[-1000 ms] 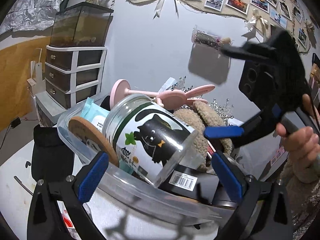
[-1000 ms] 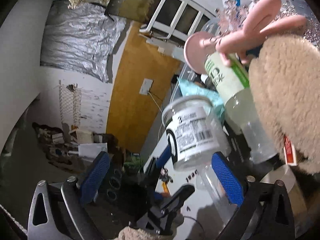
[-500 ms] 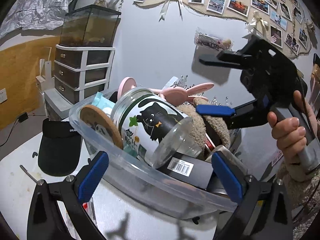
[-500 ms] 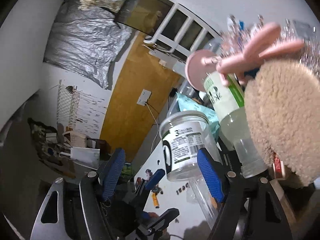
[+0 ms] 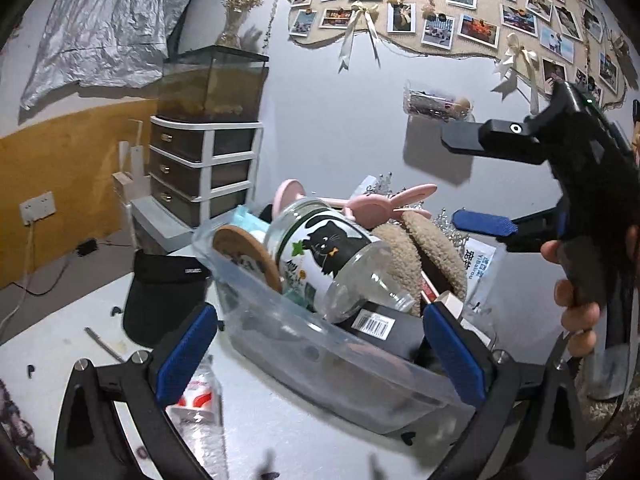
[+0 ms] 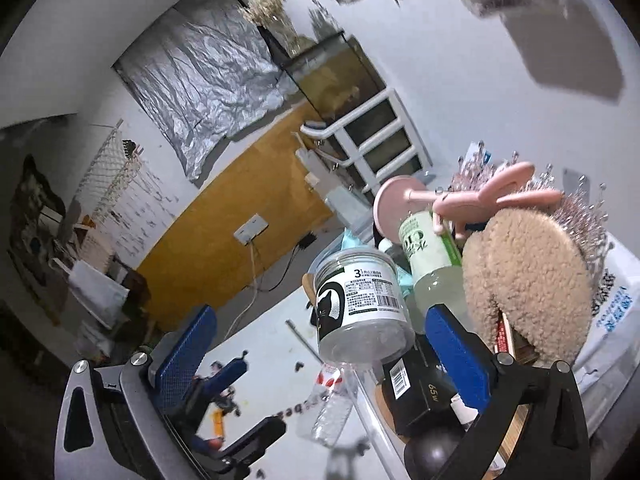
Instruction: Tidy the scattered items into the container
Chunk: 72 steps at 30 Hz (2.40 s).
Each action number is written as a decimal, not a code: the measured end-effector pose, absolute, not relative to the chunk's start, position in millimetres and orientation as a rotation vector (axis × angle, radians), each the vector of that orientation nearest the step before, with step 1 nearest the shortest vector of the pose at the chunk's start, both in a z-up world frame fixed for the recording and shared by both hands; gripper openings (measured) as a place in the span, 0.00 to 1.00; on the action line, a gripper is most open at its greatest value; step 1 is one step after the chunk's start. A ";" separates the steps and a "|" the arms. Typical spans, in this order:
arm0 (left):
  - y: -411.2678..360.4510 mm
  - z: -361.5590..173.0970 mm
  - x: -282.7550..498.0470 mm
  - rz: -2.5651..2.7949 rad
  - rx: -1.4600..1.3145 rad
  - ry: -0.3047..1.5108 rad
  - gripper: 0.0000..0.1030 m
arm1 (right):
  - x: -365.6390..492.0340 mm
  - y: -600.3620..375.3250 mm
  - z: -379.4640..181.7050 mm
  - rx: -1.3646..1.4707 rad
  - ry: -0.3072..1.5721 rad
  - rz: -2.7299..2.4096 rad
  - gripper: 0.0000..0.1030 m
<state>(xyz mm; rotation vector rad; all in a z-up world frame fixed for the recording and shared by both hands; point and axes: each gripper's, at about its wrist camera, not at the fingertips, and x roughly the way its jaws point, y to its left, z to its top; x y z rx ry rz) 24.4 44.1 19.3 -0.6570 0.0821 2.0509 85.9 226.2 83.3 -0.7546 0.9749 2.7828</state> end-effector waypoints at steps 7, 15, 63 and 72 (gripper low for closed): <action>16.8 28.2 35.1 2.108 -0.666 0.088 1.00 | 100.7 190.0 94.4 -0.712 0.682 2.751 1.00; -20.9 36.8 47.7 2.153 -0.654 0.093 1.00 | 124.0 154.5 90.6 -0.687 0.559 2.707 1.00; -147.1 40.4 79.5 2.249 -0.674 0.064 1.00 | 177.1 28.5 59.0 -0.742 0.324 2.573 1.00; -154.3 36.7 77.8 2.257 -0.692 0.053 1.00 | 176.3 22.9 57.2 -0.753 0.325 2.574 1.00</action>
